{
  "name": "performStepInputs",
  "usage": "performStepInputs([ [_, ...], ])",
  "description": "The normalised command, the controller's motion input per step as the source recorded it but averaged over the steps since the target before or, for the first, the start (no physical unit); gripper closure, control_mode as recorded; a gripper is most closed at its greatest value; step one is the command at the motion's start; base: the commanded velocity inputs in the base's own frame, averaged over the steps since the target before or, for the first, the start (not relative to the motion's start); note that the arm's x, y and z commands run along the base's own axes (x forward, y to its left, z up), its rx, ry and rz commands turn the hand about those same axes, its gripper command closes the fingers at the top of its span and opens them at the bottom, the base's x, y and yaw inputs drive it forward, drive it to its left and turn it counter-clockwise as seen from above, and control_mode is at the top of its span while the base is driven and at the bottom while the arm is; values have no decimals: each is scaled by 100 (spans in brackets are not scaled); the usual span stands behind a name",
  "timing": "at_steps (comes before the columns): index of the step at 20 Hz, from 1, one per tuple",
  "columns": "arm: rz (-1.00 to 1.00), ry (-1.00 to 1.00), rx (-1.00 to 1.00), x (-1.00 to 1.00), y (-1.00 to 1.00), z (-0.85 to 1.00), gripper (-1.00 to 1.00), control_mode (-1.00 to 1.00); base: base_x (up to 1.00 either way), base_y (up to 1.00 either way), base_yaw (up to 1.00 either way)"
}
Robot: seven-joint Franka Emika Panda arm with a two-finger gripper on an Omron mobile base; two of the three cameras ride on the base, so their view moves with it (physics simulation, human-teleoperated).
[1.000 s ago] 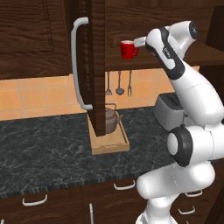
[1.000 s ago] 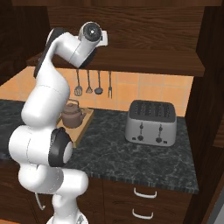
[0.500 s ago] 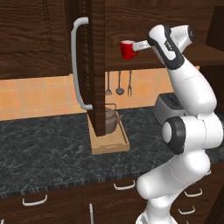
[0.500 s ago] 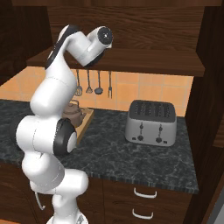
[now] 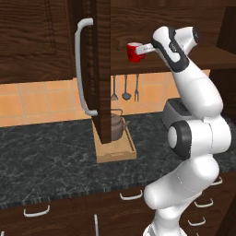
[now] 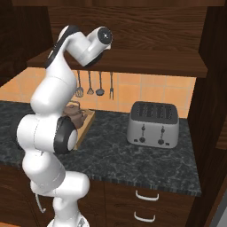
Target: Pick the kettle from the counter and place it on the tray. Then pick the mug from the cabinet and place it on the tray. Then close the cabinet doors.
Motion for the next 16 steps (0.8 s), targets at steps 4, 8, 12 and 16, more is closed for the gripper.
performStepInputs([
  [4, 0, 0, 0, 0, 0, -4, 100, -100, 0, 0, 0],
  [8, 0, 0, 0, 0, 0, -2, 100, -100, 0, 0, 0],
  [12, 0, 0, 0, 0, 0, -1, 100, -100, 0, 0, 0],
  [16, 0, 0, 0, 0, 0, 0, 100, -100, 0, 0, 0],
])
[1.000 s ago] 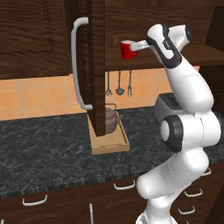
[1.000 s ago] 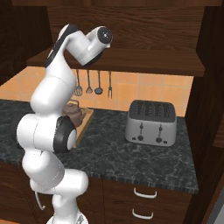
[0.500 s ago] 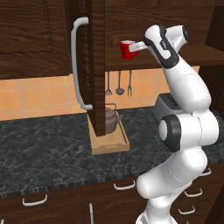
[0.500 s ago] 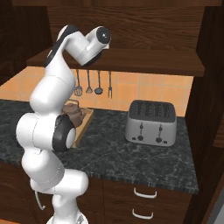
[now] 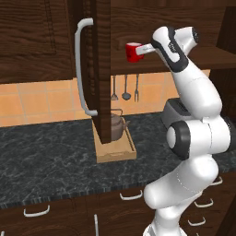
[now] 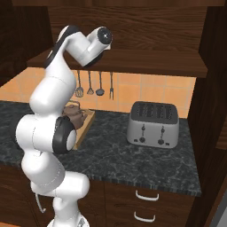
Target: Pick the kettle from the counter and place it on the tray. Then pick the mug from the cabinet and place it on the tray. Then close the cabinet doors.
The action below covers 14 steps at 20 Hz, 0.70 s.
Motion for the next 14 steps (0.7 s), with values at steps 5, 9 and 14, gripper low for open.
performStepInputs([
  [5, -1, -2, 0, -47, 0, 0, 100, -100, 0, 0, 0],
  [9, 0, -1, 0, -83, 6, 3, 100, -100, 0, 0, 0],
  [14, 0, -5, 2, -100, 0, 4, 100, -100, 0, 0, 0],
])
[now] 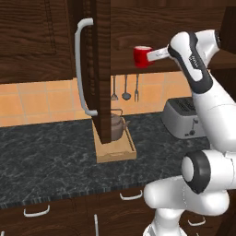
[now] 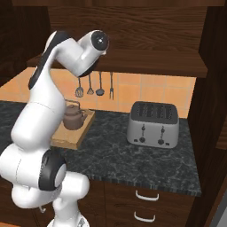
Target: Pick the kettle from the counter and place it on the tray. Then pick the mug from the cabinet and place it on the tray. Then close the cabinet doors.
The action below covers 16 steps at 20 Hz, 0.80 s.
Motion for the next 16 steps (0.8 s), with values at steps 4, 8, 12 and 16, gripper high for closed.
performStepInputs([
  [4, 0, -8, 1, -100, 0, 2, 100, -100, 0, 0, 0],
  [8, 0, -1, 0, -100, 1, 0, 100, -100, 0, 0, 0],
  [12, 0, 0, 0, -100, 11, -1, 100, -100, 0, 0, 0],
  [16, 0, 0, 0, -96, 20, -28, 100, -100, 0, 0, 0],
])
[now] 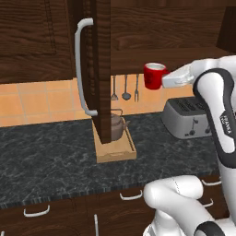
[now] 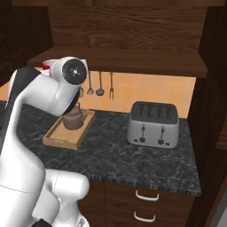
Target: Pick the kettle from the counter and place it on the tray. Then pick the mug from the cabinet and place it on the tray. Then close the cabinet doors.
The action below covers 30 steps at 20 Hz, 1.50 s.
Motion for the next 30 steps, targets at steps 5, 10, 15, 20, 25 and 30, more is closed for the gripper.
performStepInputs([
  [5, 2, 0, 0, -73, 18, -51, 100, -100, 0, 0, 0],
  [10, 7, 1, 0, -25, 4, -58, 100, -100, 0, 0, 0],
  [15, 14, 4, 0, 8, 0, -59, 100, -100, 0, 0, 0],
  [20, 15, 1, 0, 8, 0, -56, 100, -100, 0, 0, 0],
  [25, 12, 1, 0, 20, 0, -51, 100, -100, 0, 0, 0],
  [30, 14, 0, -1, 8, 0, -57, 100, -100, 0, 0, 0],
])
